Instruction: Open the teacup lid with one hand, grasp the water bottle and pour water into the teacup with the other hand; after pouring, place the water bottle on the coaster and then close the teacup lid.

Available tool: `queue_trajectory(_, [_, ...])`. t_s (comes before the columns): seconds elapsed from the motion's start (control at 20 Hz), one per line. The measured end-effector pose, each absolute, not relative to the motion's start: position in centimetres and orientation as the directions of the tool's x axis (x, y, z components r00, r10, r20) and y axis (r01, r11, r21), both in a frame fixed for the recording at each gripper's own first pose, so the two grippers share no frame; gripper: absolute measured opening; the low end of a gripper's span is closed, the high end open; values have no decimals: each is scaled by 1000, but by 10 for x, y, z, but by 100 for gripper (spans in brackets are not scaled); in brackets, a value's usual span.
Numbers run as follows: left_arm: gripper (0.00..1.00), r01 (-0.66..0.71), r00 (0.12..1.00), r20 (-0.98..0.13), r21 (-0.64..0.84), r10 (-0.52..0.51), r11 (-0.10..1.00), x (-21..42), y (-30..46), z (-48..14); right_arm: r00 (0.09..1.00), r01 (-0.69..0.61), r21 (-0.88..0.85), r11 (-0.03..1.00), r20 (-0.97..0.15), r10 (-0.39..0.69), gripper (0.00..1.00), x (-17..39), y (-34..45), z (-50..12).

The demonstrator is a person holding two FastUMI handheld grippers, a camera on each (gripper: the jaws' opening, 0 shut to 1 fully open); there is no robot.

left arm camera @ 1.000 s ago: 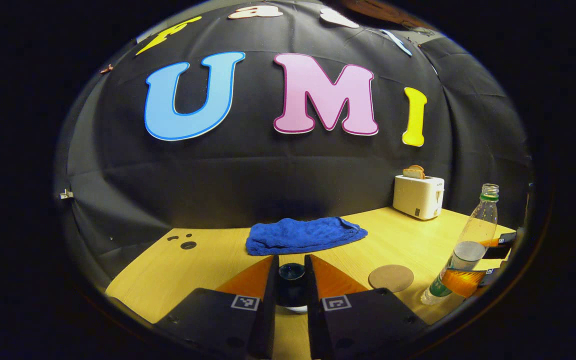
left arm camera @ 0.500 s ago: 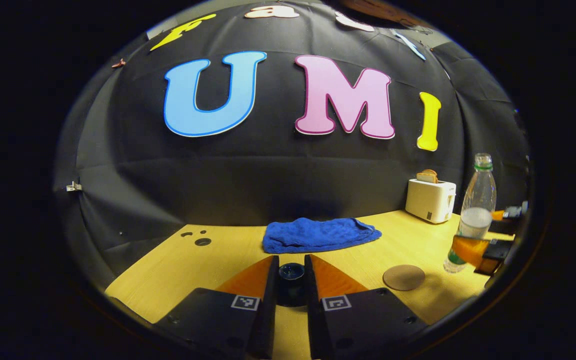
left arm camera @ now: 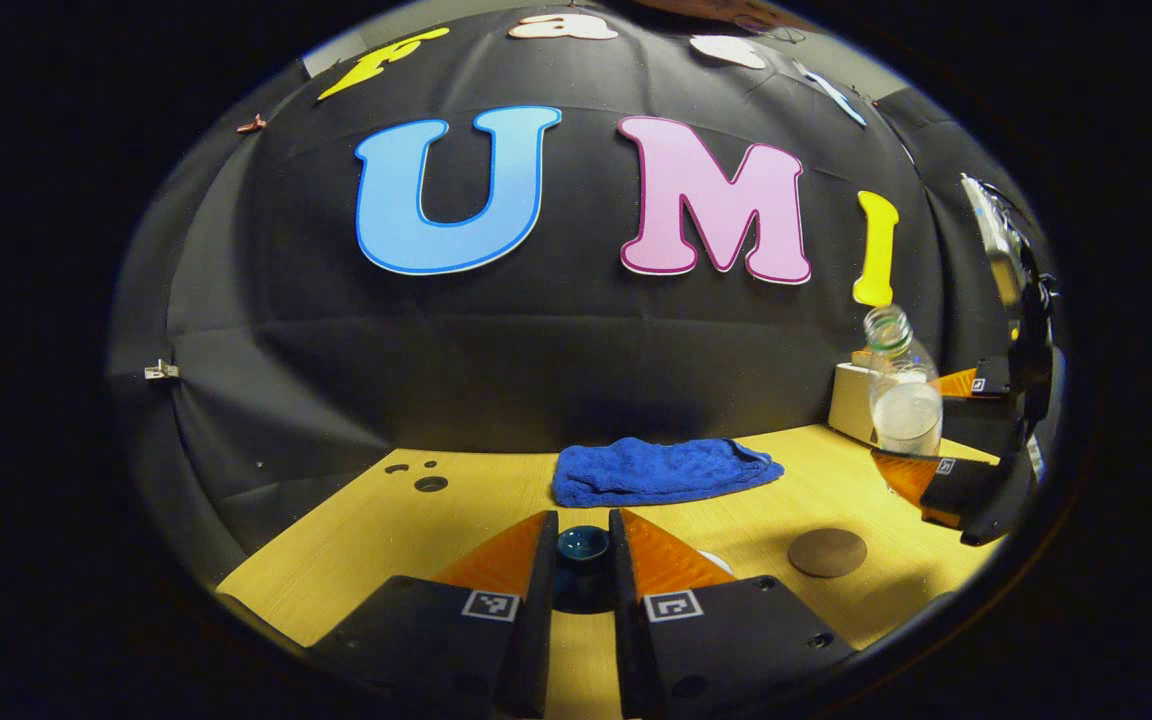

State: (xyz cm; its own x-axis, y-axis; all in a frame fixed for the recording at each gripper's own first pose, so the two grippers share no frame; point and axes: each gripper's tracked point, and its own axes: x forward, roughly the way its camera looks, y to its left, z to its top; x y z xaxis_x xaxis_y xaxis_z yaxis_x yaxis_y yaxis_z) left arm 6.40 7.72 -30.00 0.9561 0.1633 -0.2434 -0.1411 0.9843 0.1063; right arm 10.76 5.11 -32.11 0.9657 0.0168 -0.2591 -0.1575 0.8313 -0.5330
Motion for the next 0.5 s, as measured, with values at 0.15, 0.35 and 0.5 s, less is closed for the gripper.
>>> queue_trajectory(0.15, [31,-149,954,-244,119,174,982,62,85,-303,958,-215,-618,756,-284,41,74,119,66,-331])
queue_trajectory(0.35, [31,-159,952,-242,132,188,978,61,93,-305,951,-267,-695,668,-303,65,74,132,80,-346])
queue_trajectory(0.5, [31,-166,951,-240,138,195,977,61,97,-304,942,-301,-740,602,-329,67,74,136,85,-358])
